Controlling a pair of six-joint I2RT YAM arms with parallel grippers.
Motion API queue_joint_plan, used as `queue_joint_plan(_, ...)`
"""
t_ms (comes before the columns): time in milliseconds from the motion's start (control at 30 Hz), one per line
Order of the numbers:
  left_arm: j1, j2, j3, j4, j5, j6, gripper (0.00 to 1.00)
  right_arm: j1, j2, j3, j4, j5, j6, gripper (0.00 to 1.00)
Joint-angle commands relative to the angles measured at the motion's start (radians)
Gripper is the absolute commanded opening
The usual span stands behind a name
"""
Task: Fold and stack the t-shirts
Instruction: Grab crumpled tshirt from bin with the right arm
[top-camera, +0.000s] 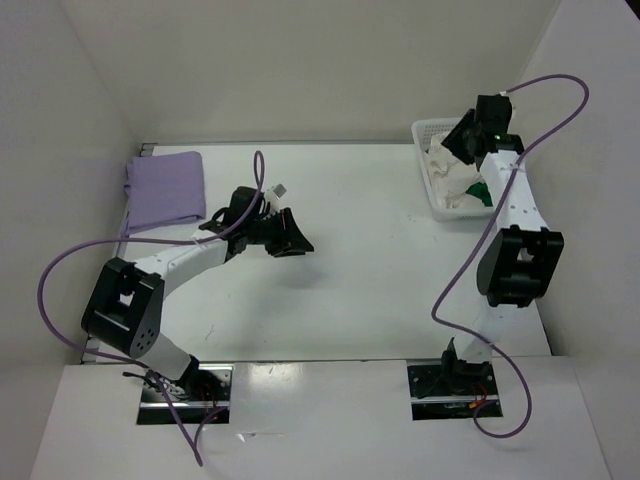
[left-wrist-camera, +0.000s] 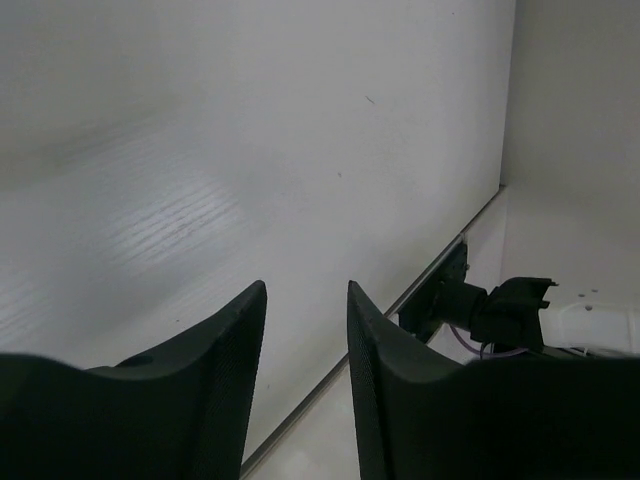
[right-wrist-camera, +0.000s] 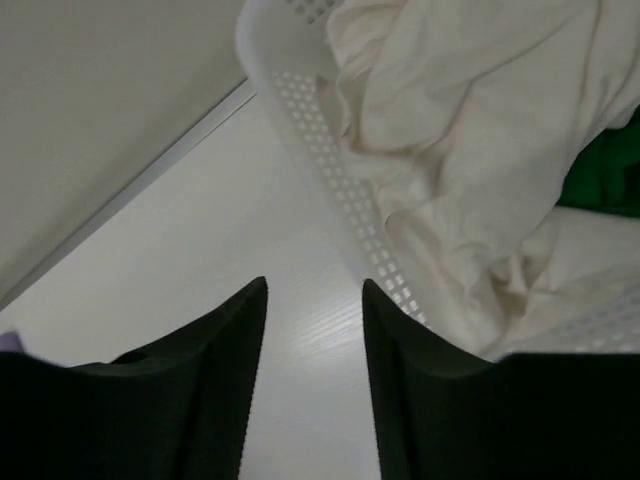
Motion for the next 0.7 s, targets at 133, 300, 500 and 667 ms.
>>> queue_joint_plan(133,0.002,-0.013,-0.023,0.029,0.046,0.063,0.54,-0.024,0.240,0.310,-0.101,0.091,-0.122,0.63)
queue_joint_plan(300,0.002,-0.013,-0.023,0.020,0.035,0.063,0.56,-0.024,0.408,0.440,-0.141,0.108,-0.144,0.63)
queue_joint_plan(500,0.002,0.005,-0.023,0.020,0.016,0.054,0.56,-0.013,0.532,0.559,-0.196,0.164,-0.189,0.63)
queue_joint_plan(667,0.002,0.037,-0.012,0.029,0.016,0.045,0.56,-0.003,0.577,0.599,-0.216,0.104,-0.202,0.46)
